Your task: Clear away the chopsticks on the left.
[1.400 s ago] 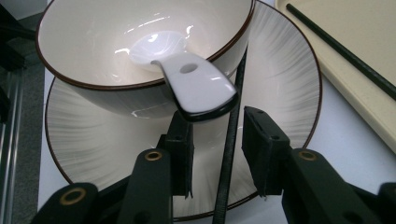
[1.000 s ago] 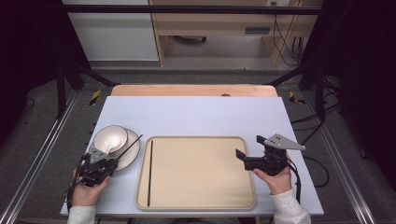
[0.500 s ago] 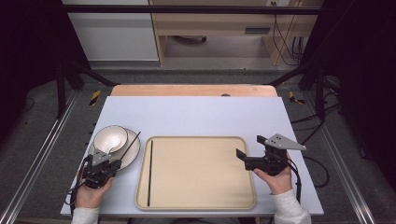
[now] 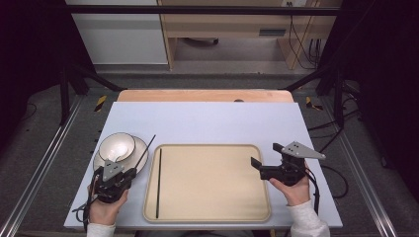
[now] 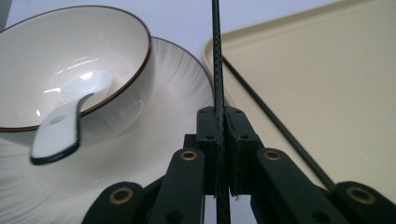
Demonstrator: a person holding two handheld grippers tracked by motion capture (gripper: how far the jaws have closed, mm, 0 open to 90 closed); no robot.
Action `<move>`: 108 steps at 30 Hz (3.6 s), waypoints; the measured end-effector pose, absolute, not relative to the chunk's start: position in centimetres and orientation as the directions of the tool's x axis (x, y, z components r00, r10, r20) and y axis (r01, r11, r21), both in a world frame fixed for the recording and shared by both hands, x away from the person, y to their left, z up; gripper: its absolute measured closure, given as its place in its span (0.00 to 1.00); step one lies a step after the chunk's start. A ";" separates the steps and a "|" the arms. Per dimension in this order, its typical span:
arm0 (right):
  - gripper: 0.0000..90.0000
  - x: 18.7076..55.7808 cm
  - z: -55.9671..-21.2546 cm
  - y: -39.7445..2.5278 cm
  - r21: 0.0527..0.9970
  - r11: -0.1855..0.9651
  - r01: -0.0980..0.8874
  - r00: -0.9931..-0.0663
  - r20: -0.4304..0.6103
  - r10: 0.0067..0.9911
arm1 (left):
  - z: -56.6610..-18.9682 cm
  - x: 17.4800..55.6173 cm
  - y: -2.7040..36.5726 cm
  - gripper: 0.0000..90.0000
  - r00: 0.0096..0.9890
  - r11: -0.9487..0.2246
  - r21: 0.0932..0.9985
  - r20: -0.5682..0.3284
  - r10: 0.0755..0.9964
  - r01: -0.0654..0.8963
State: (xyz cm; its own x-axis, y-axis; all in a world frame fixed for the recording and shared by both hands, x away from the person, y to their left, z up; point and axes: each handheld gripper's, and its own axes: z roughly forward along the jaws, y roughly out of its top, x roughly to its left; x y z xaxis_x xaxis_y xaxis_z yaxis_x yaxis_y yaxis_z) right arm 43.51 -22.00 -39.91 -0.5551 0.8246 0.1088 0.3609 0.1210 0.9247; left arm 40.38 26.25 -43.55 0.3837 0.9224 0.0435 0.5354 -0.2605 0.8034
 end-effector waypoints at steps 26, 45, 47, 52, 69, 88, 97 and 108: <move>0.04 43.3 -39.8 -21.9 0.927 0.114 0.357 -0.559 0.114 0.821 | -43.1 38.0 19.7 0.95 0.252 -0.045 0.866 -0.096 0.963 0.499; 0.04 43.4 -39.9 -21.8 0.926 0.114 0.359 -0.559 0.116 0.821 | -47.0 36.8 17.3 0.95 0.204 0.042 0.861 -0.167 0.965 0.507; 0.04 43.4 -39.9 -21.9 0.926 0.115 0.359 -0.559 0.115 0.821 | -47.2 36.9 17.1 0.95 0.201 0.042 0.859 -0.166 0.965 0.511; 0.04 43.4 -40.0 -21.8 0.925 0.116 0.362 -0.558 0.116 0.821 | -48.1 37.2 16.7 0.95 0.194 0.035 0.843 -0.164 0.967 0.537; 0.04 43.5 -40.0 -21.8 0.925 0.120 0.361 -0.559 0.111 0.822 | -48.4 37.8 16.3 0.94 0.156 0.014 0.790 -0.138 0.978 0.613; 0.04 43.4 -39.9 -22.0 0.926 0.116 0.359 -0.555 0.112 0.824 | -46.6 38.1 17.0 0.80 0.263 -0.042 0.823 -0.132 0.956 0.567; 0.04 43.4 -39.9 -22.2 0.927 0.108 0.358 -0.549 0.116 0.828 | -42.7 38.7 18.5 0.59 0.420 -0.113 0.864 -0.121 0.900 0.490; 0.04 43.4 -39.9 -22.4 0.929 0.103 0.357 -0.545 0.117 0.831 | -40.6 39.5 21.3 0.38 0.508 -0.260 0.869 0.012 0.861 0.420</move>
State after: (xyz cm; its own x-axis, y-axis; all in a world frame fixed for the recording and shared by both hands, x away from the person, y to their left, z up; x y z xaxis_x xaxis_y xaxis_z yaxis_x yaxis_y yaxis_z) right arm 43.40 -22.40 -39.91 -0.5445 0.8306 0.1168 0.3565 0.1031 0.9286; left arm 39.51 21.34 -40.64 0.5082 0.8612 0.0115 0.4203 -0.2597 0.8694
